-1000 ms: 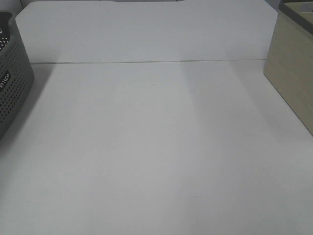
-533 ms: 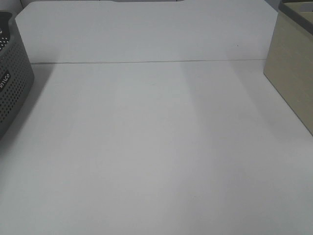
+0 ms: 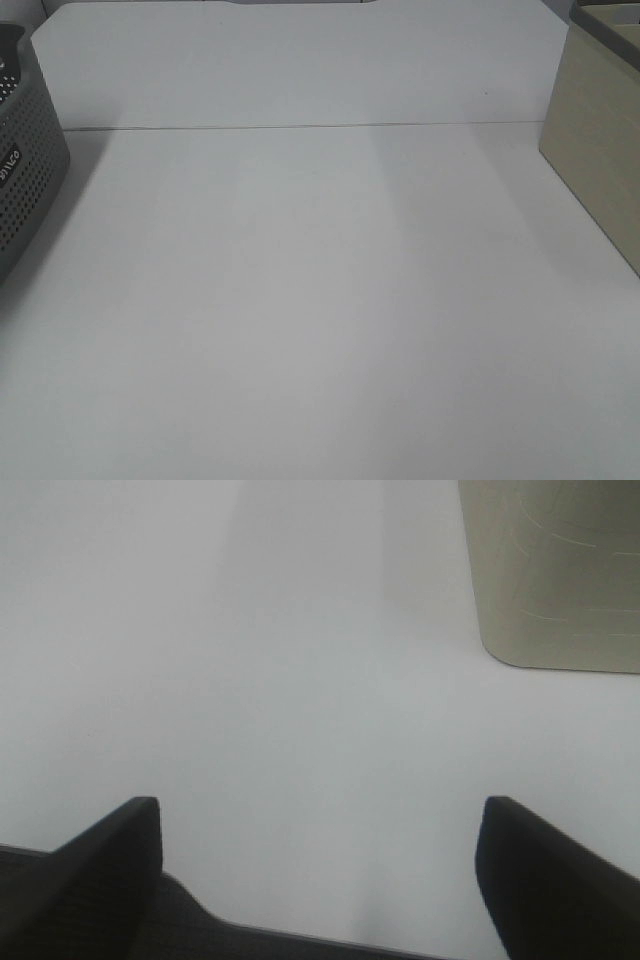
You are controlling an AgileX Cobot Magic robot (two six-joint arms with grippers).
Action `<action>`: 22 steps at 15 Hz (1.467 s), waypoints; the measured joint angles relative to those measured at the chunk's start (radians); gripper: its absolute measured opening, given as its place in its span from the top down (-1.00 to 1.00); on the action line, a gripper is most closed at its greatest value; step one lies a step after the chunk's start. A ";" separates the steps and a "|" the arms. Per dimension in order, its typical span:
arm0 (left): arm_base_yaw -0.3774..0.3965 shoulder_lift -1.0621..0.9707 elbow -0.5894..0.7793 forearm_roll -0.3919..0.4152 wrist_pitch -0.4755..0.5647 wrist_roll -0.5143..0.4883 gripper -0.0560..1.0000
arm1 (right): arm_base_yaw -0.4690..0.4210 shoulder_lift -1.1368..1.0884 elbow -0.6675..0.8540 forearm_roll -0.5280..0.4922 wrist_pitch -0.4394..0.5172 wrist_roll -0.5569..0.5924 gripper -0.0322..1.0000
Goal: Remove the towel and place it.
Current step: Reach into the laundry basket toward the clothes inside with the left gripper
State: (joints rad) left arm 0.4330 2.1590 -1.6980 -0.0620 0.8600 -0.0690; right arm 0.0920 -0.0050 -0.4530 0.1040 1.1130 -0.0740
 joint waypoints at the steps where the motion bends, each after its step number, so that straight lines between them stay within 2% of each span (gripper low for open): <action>1: -0.011 0.001 0.000 0.000 -0.010 0.000 -0.32 | 0.000 0.000 0.000 0.000 0.000 0.000 -0.61; 6: -0.027 0.001 0.000 0.000 -0.016 -0.003 0.47 | 0.000 0.000 0.000 0.000 0.000 0.000 -0.61; 7: -0.027 0.001 0.000 0.003 0.008 -0.003 0.53 | 0.000 0.000 0.000 0.000 0.000 0.000 -0.61; 9: -0.027 -0.001 0.000 0.032 0.073 -0.003 0.48 | 0.000 0.000 0.000 0.000 0.000 0.000 -0.61; 10: -0.027 -0.006 0.000 0.043 0.085 -0.003 0.34 | 0.000 0.000 0.000 0.000 0.000 0.000 -0.61; 12: -0.027 -0.032 0.000 0.096 0.096 -0.030 -0.08 | 0.000 0.000 0.000 0.000 0.000 0.000 -0.61; 13: -0.027 -0.043 0.000 0.125 0.096 -0.052 -0.18 | 0.000 0.000 0.000 0.000 0.000 0.000 -0.61; 15: -0.027 -0.045 -0.004 0.158 0.100 -0.081 -0.22 | 0.000 0.000 0.000 0.000 0.000 0.000 -0.61; 18: -0.027 -0.045 -0.005 0.158 0.036 -0.085 -0.22 | 0.000 0.000 0.000 0.000 0.000 0.000 -0.61; 22: -0.027 -0.022 -0.005 0.151 0.027 -0.085 -0.16 | 0.000 0.000 0.000 0.000 0.000 0.000 -0.61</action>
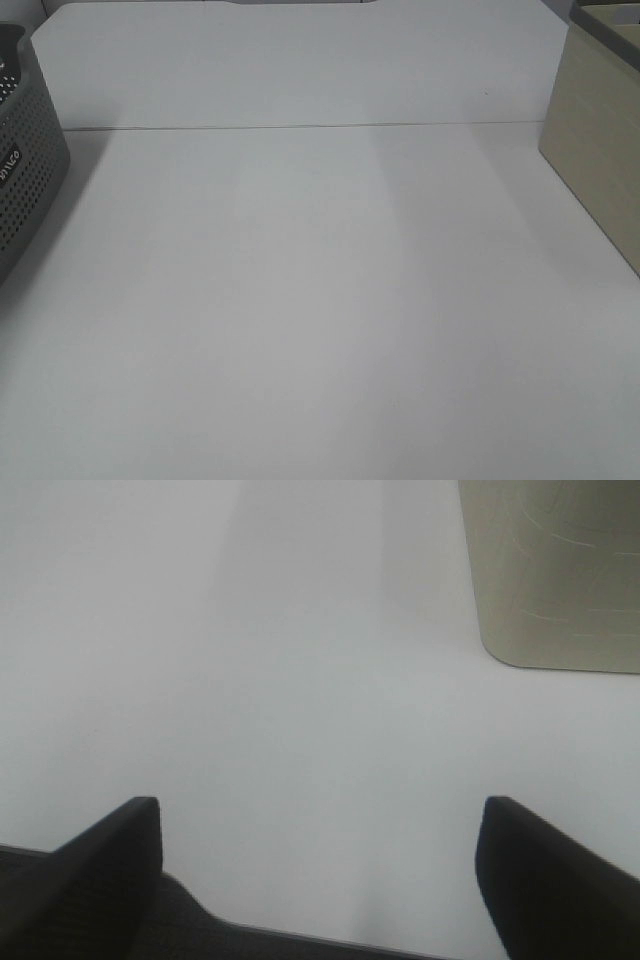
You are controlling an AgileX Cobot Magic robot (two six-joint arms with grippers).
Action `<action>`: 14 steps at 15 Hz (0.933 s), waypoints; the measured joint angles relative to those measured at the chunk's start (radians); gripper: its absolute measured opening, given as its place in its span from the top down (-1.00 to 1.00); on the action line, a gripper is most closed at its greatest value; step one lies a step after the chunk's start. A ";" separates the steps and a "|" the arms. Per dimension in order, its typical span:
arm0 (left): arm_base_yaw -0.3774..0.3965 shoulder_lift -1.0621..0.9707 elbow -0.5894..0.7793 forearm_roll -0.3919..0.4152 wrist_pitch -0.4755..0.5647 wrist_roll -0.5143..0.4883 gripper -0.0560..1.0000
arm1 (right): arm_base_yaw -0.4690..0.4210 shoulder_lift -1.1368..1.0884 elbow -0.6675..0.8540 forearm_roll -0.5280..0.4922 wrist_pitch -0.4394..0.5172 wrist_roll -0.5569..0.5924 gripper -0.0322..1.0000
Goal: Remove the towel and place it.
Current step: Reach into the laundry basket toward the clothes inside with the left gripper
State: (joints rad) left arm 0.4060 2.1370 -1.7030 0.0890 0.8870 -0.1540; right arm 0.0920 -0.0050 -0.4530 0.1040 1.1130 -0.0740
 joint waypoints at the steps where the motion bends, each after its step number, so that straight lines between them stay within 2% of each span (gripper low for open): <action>1: 0.000 0.006 0.000 -0.001 0.000 0.000 -0.16 | 0.000 0.000 0.000 0.000 0.000 0.000 -0.61; 6: 0.000 0.017 0.000 -0.012 -0.037 0.000 -0.16 | 0.000 0.000 0.000 0.000 0.000 0.000 -0.61; 10: 0.000 0.063 0.000 -0.013 -0.027 0.000 -0.15 | 0.000 0.000 0.000 0.000 0.000 0.000 -0.61; 12: 0.000 0.072 0.000 -0.016 -0.022 0.000 0.00 | 0.000 0.000 0.000 0.000 0.000 0.000 -0.61; 14: 0.000 0.070 0.000 -0.019 -0.017 0.000 0.34 | 0.000 0.000 0.000 0.000 0.000 0.000 -0.61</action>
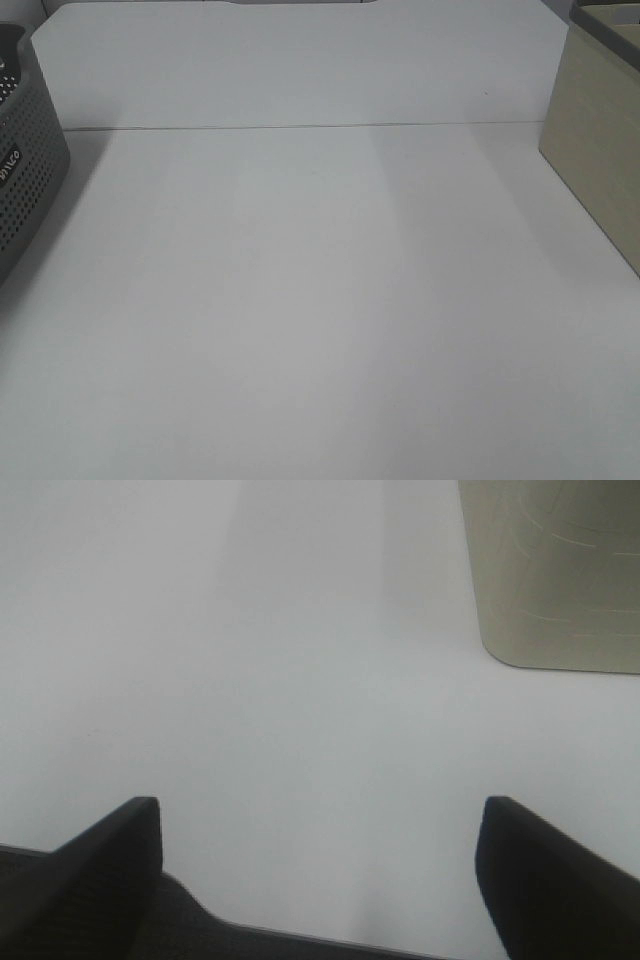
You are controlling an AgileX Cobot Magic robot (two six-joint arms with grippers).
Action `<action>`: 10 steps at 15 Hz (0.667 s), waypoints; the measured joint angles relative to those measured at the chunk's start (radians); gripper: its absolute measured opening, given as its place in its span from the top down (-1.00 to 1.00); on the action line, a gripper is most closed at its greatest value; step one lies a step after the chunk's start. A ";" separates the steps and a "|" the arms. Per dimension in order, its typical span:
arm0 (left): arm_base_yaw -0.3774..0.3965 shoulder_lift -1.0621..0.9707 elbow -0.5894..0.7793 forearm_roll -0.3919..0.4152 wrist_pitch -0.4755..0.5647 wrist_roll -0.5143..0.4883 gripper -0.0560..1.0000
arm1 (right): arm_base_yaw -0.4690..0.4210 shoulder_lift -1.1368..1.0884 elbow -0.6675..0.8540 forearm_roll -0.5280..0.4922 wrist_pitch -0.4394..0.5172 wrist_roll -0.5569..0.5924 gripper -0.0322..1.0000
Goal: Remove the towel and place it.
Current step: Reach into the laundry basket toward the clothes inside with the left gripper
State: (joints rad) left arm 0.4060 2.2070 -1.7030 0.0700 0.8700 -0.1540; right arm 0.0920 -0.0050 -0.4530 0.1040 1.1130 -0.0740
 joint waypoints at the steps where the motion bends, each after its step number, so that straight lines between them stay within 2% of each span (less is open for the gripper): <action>1: 0.000 -0.005 0.000 0.000 0.006 0.005 0.59 | 0.000 0.000 0.000 0.000 0.000 0.000 -0.61; 2: 0.000 -0.013 0.000 0.000 0.014 0.015 0.81 | 0.000 0.000 0.000 0.000 0.000 0.000 -0.61; 3: 0.000 -0.024 0.000 0.000 0.020 0.025 0.88 | 0.000 0.000 0.000 0.000 0.000 0.000 -0.61; 10: 0.000 -0.260 0.000 0.000 0.084 0.031 0.89 | 0.000 0.000 0.000 0.000 0.000 0.000 -0.61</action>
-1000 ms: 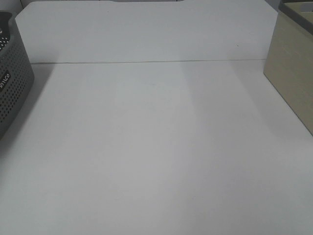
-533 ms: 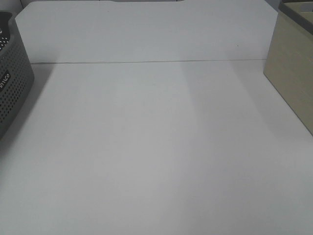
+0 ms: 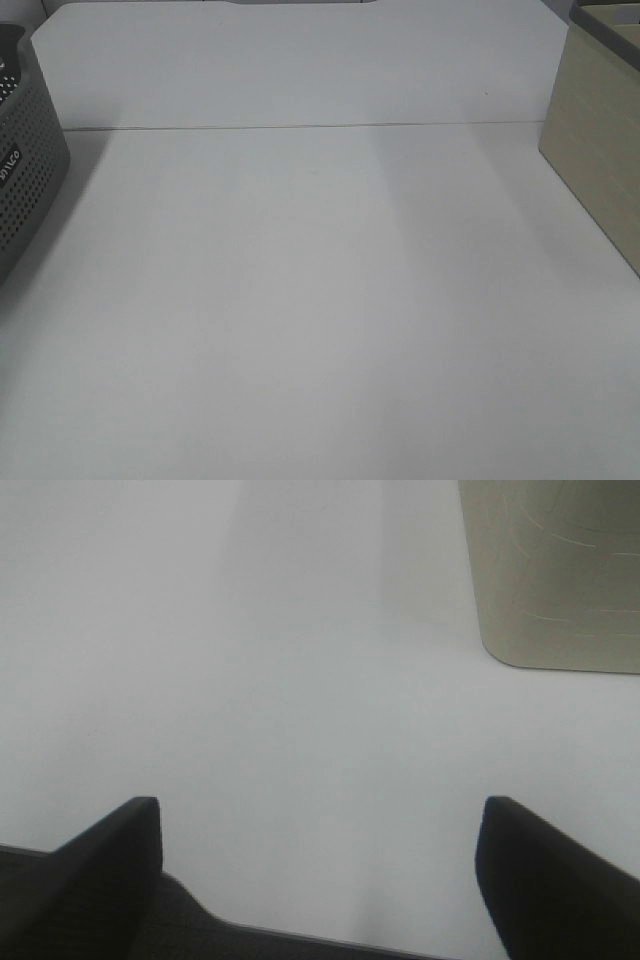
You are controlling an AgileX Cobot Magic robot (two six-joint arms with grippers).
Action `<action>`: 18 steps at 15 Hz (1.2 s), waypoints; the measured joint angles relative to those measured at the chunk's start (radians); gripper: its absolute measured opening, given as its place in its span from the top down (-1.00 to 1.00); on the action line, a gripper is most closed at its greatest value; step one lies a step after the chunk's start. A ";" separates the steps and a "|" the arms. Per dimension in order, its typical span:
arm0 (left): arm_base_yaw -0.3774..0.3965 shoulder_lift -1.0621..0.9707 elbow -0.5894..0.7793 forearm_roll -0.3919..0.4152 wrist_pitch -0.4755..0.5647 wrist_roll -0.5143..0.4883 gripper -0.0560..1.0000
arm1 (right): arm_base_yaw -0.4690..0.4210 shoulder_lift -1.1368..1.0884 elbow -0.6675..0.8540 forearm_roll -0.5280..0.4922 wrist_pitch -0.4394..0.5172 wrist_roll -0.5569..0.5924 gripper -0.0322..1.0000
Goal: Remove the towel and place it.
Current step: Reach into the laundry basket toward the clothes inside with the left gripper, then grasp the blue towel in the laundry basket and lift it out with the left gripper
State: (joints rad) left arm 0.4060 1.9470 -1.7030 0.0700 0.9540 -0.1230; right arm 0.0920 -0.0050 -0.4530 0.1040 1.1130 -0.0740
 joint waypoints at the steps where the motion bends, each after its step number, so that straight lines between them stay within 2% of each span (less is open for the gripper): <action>1: 0.000 -0.038 0.000 0.000 0.020 0.003 0.89 | 0.000 0.000 0.000 0.000 0.000 0.000 -0.61; 3: 0.000 -0.100 0.000 0.002 0.051 0.003 0.89 | 0.000 0.000 0.000 0.000 0.000 0.000 -0.61; 5: 0.000 -0.140 0.000 -0.052 0.148 0.045 0.89 | 0.000 0.000 0.000 0.000 0.000 0.000 -0.61; 6: -0.002 -0.148 0.000 -0.079 0.155 0.057 0.89 | 0.000 0.000 0.000 0.000 0.000 0.000 -0.61; 7: -0.010 -0.189 0.000 -0.139 0.149 0.085 0.89 | 0.000 0.000 0.000 0.000 0.000 0.000 -0.61; 9: -0.019 -0.223 0.000 -0.168 0.131 0.092 0.89 | 0.000 0.000 0.000 0.000 0.000 0.000 -0.61; 11: -0.020 -0.216 -0.001 -0.168 0.128 0.095 0.89 | 0.000 0.000 0.000 0.000 0.000 0.000 -0.61; 18: -0.020 0.013 -0.001 -0.147 0.131 0.097 0.89 | 0.000 0.000 0.000 0.000 0.000 0.000 -0.61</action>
State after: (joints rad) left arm 0.3860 1.9600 -1.7040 -0.0770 1.0850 -0.0260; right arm 0.0920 -0.0050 -0.4530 0.1040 1.1130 -0.0740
